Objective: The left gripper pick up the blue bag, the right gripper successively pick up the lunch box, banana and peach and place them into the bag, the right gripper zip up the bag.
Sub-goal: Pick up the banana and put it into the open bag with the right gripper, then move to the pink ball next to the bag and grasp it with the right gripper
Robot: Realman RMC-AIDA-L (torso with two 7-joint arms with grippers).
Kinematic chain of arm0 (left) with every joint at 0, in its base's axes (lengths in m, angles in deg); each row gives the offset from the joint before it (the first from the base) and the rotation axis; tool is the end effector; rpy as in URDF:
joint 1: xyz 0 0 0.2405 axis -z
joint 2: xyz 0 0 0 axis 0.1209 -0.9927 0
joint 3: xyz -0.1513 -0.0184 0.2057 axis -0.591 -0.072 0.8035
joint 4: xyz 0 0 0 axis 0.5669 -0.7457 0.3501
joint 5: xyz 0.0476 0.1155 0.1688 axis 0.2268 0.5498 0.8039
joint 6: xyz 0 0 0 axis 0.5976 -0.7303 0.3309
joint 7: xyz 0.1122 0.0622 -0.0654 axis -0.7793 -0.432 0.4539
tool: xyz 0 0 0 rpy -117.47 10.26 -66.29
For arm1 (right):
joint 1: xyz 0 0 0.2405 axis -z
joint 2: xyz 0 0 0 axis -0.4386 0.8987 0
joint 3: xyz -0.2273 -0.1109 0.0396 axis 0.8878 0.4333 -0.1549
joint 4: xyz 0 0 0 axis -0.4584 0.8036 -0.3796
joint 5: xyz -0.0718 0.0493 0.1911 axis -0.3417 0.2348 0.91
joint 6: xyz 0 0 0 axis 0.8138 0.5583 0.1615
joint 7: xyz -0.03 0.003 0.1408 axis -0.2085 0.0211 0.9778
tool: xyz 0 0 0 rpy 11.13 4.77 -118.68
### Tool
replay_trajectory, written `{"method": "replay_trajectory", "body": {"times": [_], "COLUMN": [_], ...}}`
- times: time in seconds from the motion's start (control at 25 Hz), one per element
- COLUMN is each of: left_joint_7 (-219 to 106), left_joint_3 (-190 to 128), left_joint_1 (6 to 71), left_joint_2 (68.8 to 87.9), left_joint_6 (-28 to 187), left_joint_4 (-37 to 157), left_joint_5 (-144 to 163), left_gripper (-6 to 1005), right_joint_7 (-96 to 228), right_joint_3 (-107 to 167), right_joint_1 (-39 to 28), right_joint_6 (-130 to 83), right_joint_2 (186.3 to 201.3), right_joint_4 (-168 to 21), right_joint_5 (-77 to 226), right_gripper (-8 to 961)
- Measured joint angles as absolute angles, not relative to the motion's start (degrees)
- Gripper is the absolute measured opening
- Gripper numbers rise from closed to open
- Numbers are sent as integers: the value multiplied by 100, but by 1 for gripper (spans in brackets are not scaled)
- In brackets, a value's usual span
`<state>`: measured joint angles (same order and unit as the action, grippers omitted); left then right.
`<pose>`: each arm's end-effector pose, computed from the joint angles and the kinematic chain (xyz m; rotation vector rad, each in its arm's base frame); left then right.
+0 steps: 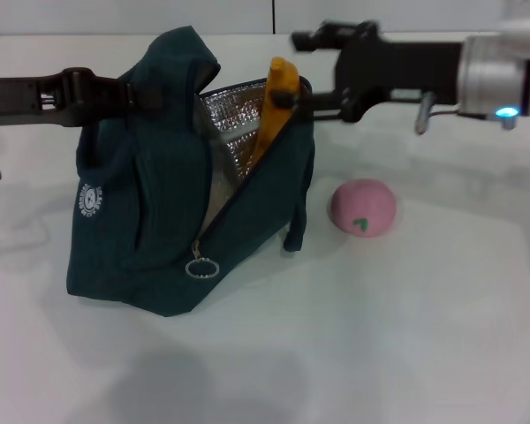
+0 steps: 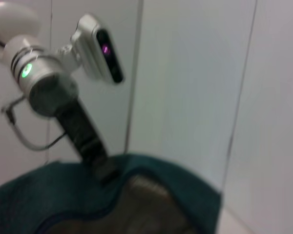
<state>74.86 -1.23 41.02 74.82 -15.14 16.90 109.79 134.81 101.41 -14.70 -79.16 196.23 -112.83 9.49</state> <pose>-0.2353 0.3499 0.0863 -2.5406 -1.5835 -0.8994 0.1286 0.4056 -0.0241 -2.6812 -0.0010 0.7243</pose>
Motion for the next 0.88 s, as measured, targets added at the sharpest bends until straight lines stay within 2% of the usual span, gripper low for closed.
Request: {"method": "replay_trajectory", "body": {"times": [0.16,0.4,0.48,0.6,0.72,0.88], "left_joint_7": [7469,7461,7461,7459,7458,7453], "left_joint_3": [-122,-110,-106,-85,-80,-78], "left_joint_1": [4100,4100,4094,4092,4102,4112], "left_joint_2": [7488,7511,7512,7514,7518,7536], "left_joint_6": [-1514,-1513,-1515,-1519,-1521,-1522], "left_joint_4": [1690,1690,1690,1690,1690,1690], "left_joint_5": [10979,10990,10990,10989,10990,11009], "left_gripper": [34,33,33,33,33,33], "right_joint_7": [13758,15476,16336,17111,17536,17790], "right_joint_3": [9671,9040,8963,8956,8958,8973], "right_joint_1": [-937,-387,-387,-531,-761,-1066], "right_joint_6": [-7891,-7859,-7946,-8242,-8625,-8966], "right_joint_2": [19628,19380,19263,19182,19183,19277], "right_joint_4": [-12016,-12700,-12704,-12543,-12351,-12175], "right_joint_5": [937,161,-396,-1079,-1760,-2601], "right_gripper": [784,784,784,785,785,783]}}
